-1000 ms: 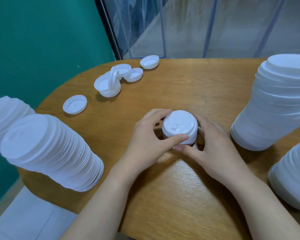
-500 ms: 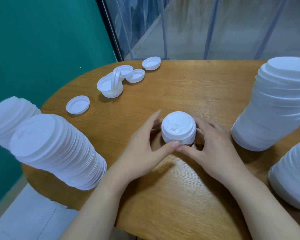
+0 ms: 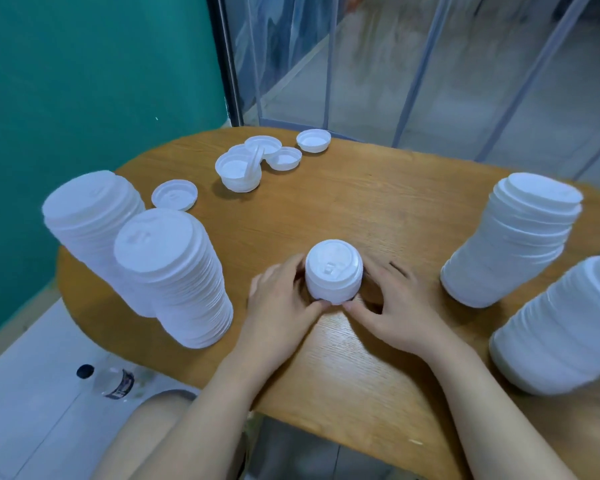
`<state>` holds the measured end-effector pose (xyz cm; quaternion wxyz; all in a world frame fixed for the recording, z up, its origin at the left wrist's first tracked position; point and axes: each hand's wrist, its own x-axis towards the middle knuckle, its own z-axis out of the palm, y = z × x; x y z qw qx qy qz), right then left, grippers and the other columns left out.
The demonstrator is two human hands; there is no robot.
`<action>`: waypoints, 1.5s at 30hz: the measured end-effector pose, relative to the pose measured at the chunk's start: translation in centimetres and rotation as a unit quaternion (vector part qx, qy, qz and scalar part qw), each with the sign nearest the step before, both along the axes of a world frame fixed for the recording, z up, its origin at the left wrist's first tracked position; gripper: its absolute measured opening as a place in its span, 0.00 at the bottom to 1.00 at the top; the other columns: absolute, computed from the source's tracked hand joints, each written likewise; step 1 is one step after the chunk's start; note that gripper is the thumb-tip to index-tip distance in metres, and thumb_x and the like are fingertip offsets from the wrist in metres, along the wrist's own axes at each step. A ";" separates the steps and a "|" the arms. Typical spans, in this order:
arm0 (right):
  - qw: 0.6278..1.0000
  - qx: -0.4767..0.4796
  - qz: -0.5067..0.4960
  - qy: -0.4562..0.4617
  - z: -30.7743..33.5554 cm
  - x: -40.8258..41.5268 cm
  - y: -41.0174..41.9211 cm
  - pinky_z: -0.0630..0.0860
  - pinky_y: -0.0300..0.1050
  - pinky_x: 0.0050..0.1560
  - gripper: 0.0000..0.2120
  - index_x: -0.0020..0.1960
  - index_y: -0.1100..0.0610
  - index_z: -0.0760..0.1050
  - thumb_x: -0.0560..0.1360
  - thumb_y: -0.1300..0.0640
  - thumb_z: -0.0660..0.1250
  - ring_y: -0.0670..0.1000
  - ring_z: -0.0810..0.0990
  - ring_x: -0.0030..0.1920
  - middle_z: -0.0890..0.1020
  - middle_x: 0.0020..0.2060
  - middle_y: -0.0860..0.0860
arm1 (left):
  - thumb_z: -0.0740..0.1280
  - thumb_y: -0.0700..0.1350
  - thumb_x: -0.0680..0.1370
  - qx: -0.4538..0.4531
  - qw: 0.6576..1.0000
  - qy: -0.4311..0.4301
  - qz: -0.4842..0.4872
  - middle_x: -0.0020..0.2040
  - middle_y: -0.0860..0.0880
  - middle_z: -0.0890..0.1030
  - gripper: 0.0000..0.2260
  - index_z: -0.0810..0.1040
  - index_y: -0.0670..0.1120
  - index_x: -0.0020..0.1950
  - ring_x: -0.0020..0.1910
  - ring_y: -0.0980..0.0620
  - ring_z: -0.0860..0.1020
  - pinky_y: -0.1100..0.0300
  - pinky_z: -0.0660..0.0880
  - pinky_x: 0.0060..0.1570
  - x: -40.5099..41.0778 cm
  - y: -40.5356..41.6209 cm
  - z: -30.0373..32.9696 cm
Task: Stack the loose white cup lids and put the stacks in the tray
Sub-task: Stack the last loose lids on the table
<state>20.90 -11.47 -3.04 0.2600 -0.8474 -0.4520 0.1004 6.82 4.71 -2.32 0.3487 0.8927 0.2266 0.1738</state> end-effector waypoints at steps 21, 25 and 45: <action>0.976 0.152 -0.084 0.128 7.2 7.8 11.5 0.75 0.41 0.60 0.09 0.57 0.46 0.81 0.81 0.57 0.66 0.44 0.81 0.58 0.84 0.55 0.42 | 0.79 0.59 0.67 -0.028 0.990 -0.027 0.138 0.58 0.62 0.77 0.32 0.71 0.59 0.68 0.61 0.53 0.70 0.60 0.57 0.55 3.8 3.0 -1.4; 0.978 0.156 -0.005 0.139 8.3 10.0 17.1 0.75 0.31 0.51 0.09 0.58 0.49 0.81 0.81 0.60 0.68 0.43 0.82 0.51 0.84 0.55 0.49 | 0.77 0.61 0.69 -0.013 0.981 -0.024 0.194 0.61 0.59 0.78 0.33 0.70 0.56 0.70 0.63 0.52 0.69 0.61 0.56 0.56 4.3 3.1 -1.6; 0.981 0.178 0.079 0.018 5.8 12.8 23.9 0.68 0.34 0.50 0.09 0.49 0.49 0.78 0.74 0.54 0.77 0.43 0.74 0.51 0.75 0.50 0.44 | 0.77 0.63 0.68 0.017 0.959 -0.011 0.281 0.60 0.60 0.78 0.33 0.70 0.56 0.69 0.63 0.53 0.68 0.54 0.62 0.62 6.3 4.4 -1.6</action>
